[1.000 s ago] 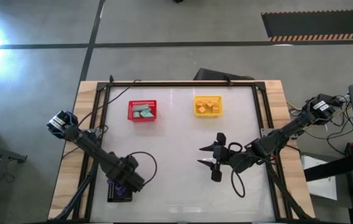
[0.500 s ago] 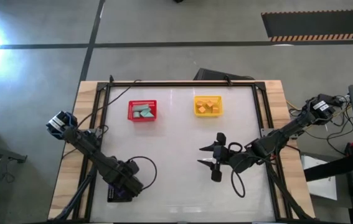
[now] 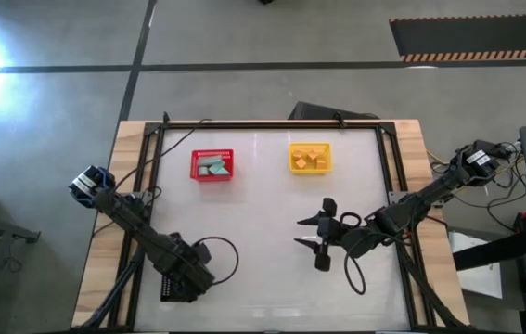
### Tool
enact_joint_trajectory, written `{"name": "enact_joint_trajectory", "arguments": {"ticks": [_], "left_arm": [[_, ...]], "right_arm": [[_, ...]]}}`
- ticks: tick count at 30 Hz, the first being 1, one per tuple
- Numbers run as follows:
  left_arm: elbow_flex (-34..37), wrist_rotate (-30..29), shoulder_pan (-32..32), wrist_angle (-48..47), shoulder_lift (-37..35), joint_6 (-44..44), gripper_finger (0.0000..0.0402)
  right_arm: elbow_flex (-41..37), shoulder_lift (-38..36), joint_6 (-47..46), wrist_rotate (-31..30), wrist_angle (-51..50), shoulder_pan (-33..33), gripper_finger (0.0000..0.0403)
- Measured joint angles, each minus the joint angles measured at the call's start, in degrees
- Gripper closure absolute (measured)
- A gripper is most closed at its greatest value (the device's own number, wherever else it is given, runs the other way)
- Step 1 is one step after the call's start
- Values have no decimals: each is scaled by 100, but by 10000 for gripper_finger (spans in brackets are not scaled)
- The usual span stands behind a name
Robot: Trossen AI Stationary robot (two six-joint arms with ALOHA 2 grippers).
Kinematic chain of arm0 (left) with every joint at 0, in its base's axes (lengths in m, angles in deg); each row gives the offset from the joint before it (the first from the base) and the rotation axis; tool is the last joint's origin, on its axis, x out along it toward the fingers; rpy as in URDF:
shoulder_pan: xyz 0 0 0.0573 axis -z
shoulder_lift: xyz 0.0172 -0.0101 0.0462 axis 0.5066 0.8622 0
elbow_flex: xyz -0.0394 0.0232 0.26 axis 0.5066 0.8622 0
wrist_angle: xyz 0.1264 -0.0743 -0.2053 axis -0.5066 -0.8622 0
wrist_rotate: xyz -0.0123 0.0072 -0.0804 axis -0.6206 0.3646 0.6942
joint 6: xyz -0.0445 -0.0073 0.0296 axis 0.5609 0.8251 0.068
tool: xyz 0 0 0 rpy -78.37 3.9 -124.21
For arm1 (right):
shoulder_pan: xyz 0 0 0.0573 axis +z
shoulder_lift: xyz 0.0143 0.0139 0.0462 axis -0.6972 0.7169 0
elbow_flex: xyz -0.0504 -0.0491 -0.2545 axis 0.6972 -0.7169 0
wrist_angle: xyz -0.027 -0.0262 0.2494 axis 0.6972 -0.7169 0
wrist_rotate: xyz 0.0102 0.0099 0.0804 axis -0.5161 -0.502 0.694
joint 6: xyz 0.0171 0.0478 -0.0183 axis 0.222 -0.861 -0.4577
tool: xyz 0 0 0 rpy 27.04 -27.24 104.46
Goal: Sort & place blocks by color
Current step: Return to Home Position
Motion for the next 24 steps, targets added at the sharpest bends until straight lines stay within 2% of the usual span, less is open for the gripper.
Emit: {"name": "enact_joint_trajectory", "arguments": {"ticks": [3,7,10,14,17,21,24], "left_arm": [[21,-683,0,333,-39,-1057,197],[228,-1596,-55,1787,-211,-3072,197],[500,-1836,-168,3121,-418,-4554,203],[1083,-1872,-395,4433,-849,-6101,234],[1668,-1861,-733,4935,-1313,-6556,267],[2582,-1798,-1280,5510,-2048,-6612,311],[3258,-1517,-1624,6001,-2620,-6612,342]], "right_arm": [[-28,0,204,5,3,0,188],[-189,0,460,9,49,-2,188],[-415,-1,740,22,466,-15,189],[-706,-23,1325,60,897,-54,195],[-928,-126,1577,147,1261,-198,206],[-1312,-310,1701,641,1603,-492,223],[-1618,-531,1852,932,1896,-742,235]]}}
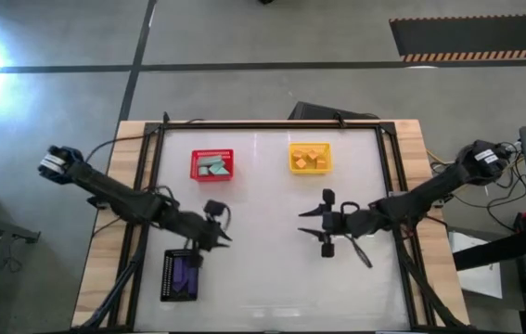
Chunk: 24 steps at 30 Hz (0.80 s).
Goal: Sort & place blocks by color
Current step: Return to Home Position
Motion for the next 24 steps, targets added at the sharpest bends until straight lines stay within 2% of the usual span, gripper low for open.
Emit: {"name": "enact_joint_trajectory", "arguments": {"ticks": [8,15,24], "left_arm": [[1433,79,-447,763,-1534,-7,397],[2296,75,-520,1162,-2776,0,399],[3076,-74,-531,1316,-4096,-2,398]], "right_arm": [[-855,-1140,236,131,176,-370,266],[-1655,-2377,383,131,170,-452,290],[-2460,-3972,693,126,151,-506,321]]}}
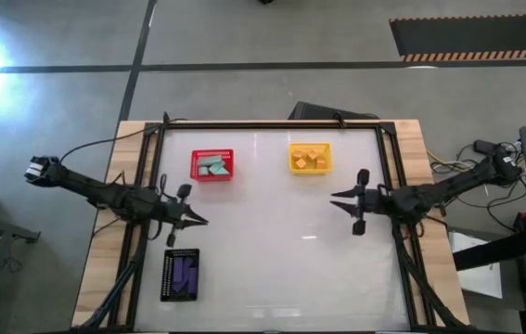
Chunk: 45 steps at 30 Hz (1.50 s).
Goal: Sort & place blocks by color
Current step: Return to Home Position
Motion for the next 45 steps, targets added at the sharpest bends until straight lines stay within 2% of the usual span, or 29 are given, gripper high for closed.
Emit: {"name": "enact_joint_trajectory", "arguments": {"ticks": [9,17,25,30,35,41,45], "left_arm": [[469,-104,1,-41,-1004,-2,398],[847,-107,0,-143,-1803,-41,398],[924,-93,0,-73,-2333,-6,398],[880,-99,1,-204,-2558,-69,398],[943,-96,0,-75,-2471,63,398],[949,-108,2,49,-2406,293,398],[952,-109,0,205,-2436,293,398]], "right_arm": [[-676,-1284,142,-7,-94,-2,350],[-698,-2015,162,-210,-779,-2,364],[-698,-2608,181,-442,-1505,-2,365],[-698,-2603,184,-484,-1650,-4,365],[-698,-2620,128,-494,-1654,-4,365],[-706,-2578,-91,-122,-1656,-2,365],[-706,-2550,25,-172,-1655,-3,365]]}}
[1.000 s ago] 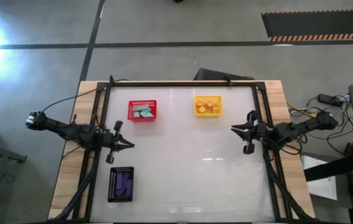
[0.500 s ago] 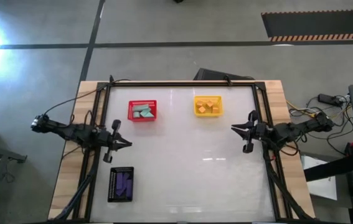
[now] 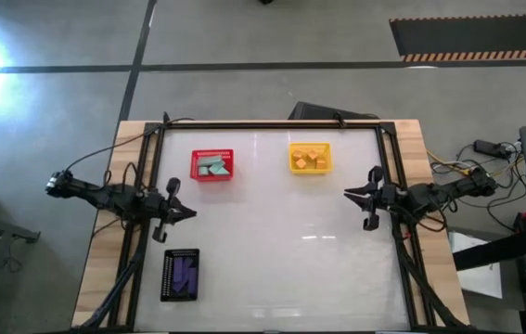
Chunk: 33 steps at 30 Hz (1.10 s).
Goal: Sort & place blocks by color
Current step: Return to Home Position
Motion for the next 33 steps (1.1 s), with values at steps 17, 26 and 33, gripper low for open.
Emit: {"name": "enact_joint_trajectory", "arguments": {"ticks": [17,26,33], "left_arm": [[11,0,2,31,286,-2,398],[13,2,2,37,317,-2,398],[15,2,2,40,323,-2,398]], "right_arm": [[-7,85,-1488,-125,-3,1,365],[-7,83,-1493,-127,-3,1,365],[-7,83,-1494,-127,-3,1,365]]}}
